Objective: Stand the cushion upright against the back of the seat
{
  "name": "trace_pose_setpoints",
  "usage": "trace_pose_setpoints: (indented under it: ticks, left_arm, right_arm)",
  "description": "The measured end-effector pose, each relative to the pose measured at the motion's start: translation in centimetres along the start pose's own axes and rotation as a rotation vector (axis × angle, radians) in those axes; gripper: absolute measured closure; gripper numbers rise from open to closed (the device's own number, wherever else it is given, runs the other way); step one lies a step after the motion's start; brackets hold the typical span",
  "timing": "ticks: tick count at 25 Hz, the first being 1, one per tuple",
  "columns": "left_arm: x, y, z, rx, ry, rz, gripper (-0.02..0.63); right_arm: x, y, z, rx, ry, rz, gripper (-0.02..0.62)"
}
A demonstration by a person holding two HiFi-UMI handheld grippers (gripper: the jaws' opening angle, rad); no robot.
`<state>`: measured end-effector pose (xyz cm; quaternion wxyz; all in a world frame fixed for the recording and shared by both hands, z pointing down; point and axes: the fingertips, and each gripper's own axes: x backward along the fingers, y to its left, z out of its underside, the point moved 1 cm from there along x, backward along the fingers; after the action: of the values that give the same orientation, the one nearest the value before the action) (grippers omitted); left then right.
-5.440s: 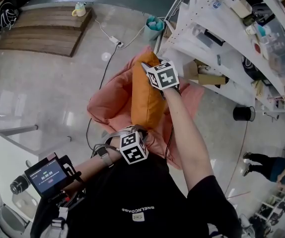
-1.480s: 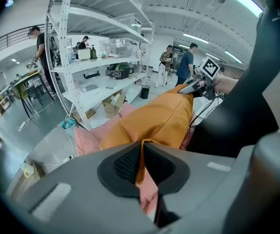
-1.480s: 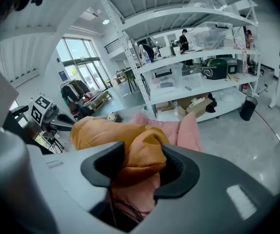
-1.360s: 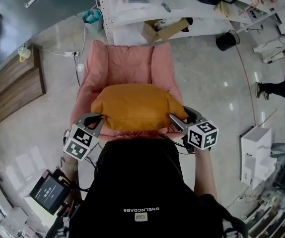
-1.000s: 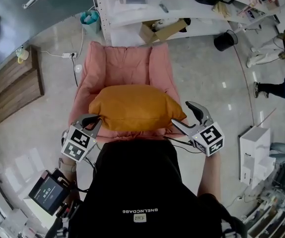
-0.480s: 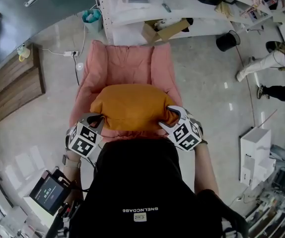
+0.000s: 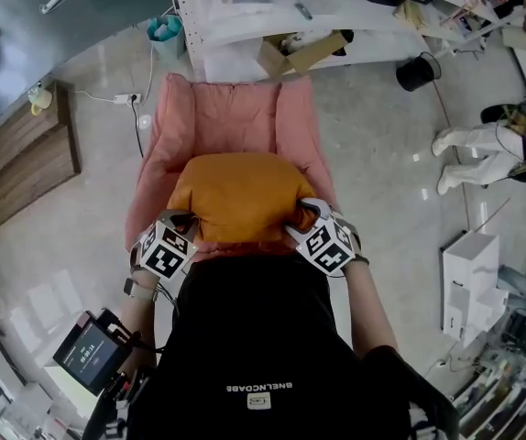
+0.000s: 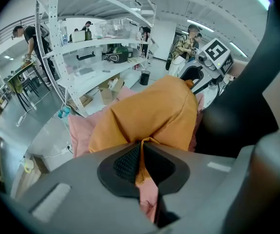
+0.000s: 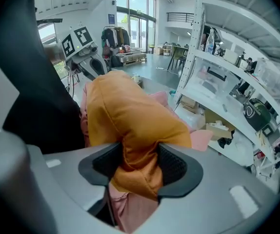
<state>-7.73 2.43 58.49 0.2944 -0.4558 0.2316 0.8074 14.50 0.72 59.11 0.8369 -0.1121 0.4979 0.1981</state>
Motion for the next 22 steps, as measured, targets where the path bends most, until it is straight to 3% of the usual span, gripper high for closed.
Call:
trace_pose_setpoints:
  ticks: [22]
  left_arm:
    - [-5.7,2.1,2.4,0.068,0.014,-0.017,0.577]
  right_arm:
    - [-6.0,-0.6,1.4,-0.082,0.006,-0.002,0.356]
